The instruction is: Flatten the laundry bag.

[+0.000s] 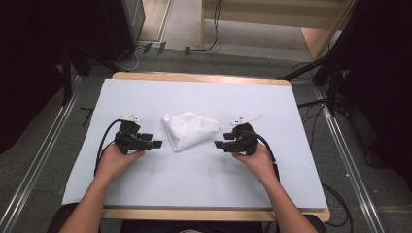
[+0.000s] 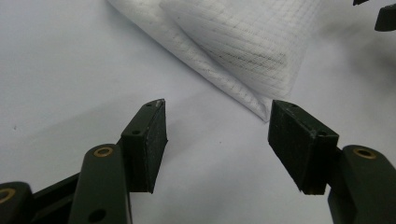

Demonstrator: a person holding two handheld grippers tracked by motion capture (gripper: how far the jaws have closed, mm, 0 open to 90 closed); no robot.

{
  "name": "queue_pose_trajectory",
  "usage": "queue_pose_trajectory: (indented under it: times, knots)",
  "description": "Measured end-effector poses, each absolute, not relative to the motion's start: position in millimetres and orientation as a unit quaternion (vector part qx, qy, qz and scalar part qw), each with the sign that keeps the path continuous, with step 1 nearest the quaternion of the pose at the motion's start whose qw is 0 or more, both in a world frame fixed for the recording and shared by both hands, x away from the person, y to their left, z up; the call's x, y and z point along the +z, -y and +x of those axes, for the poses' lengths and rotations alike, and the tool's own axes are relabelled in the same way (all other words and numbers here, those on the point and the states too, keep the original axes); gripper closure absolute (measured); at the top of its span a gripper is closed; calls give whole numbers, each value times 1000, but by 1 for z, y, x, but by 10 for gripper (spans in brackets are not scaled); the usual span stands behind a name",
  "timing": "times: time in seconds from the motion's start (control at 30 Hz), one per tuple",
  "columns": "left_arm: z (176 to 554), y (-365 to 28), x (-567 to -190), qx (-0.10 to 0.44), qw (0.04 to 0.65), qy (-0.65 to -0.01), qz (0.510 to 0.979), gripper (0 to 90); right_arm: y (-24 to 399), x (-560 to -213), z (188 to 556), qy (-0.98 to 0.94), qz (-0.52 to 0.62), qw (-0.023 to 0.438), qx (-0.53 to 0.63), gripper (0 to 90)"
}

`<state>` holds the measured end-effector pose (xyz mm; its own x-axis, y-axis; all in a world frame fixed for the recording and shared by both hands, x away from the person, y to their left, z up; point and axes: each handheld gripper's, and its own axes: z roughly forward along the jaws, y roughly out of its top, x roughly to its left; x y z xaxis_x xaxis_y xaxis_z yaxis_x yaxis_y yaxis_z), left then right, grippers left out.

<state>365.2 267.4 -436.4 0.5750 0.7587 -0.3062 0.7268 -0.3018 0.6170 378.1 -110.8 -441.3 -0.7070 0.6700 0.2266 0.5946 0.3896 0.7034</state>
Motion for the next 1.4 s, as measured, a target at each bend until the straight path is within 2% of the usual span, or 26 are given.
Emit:
queue_pose_trajectory:
  times: [0.4, 0.7, 1.07, 1.4]
  knots:
    - [361, -267, -434, 23, 375, -456, 807, 373, 106, -439, 376, -835, 374, 43, 402, 484]
    - [356, -270, -433, 23, 374, -460, 805, 377, 98, -433, 375, -833, 373, 39, 407, 536]
    - [348, -273, -431, 30, 376, -462, 803, 380, 67, -423, 384, -841, 358, 30, 404, 565]
    - [342, -278, -431, 34, 376, -469, 799, 383, 39, -419, 396, -854, 333, 23, 399, 545]
